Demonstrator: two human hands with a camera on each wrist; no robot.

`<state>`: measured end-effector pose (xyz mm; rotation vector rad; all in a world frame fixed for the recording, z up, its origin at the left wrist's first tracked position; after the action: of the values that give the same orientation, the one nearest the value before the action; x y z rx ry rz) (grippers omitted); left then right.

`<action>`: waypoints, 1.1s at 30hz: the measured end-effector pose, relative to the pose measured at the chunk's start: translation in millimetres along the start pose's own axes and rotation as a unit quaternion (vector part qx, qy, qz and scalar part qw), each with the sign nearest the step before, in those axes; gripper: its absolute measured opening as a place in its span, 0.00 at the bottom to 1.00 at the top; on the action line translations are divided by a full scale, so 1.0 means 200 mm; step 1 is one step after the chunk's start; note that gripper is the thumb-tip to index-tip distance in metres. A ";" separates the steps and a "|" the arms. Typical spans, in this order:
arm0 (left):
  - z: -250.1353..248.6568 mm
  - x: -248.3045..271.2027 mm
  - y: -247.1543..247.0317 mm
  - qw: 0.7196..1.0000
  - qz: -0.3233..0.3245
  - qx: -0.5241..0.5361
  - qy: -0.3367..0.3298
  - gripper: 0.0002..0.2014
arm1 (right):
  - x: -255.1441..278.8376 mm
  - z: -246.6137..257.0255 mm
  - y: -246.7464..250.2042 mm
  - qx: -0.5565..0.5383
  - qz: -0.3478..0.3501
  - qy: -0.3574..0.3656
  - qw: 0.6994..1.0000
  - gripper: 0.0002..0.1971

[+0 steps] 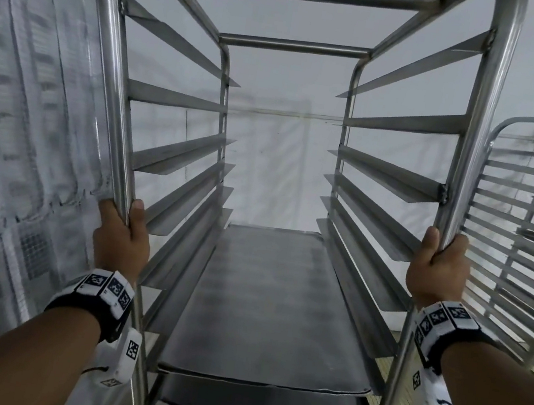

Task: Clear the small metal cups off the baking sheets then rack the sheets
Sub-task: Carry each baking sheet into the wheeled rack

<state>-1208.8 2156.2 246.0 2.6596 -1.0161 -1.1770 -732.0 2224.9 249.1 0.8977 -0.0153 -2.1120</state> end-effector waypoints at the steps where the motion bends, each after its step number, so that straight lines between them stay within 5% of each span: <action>1: 0.01 -0.03 -0.03 1.000 -0.003 -0.005 -0.001 0.24 | -0.03 -0.01 -0.03 -0.004 0.005 -0.002 1.000 0.24; 33: 0.22 -0.82 -1.18 0.999 -0.040 -0.006 0.033 0.26 | -1.15 -0.48 -1.05 -0.025 0.037 0.003 0.999 0.24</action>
<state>-1191.0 2446.5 248.6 2.7328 -0.8973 -1.0968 -723.9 2550.6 249.6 0.8608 0.0074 -2.0322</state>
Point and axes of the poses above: each hand's wrist, its own x-axis away from the middle knuckle, its own y-axis out of the back of the hand, z = x × y, the point moved 2 cm from there along -x, towards the middle knuckle, and after that the axes turned 14 degrees about z, right-handed, at the moved point
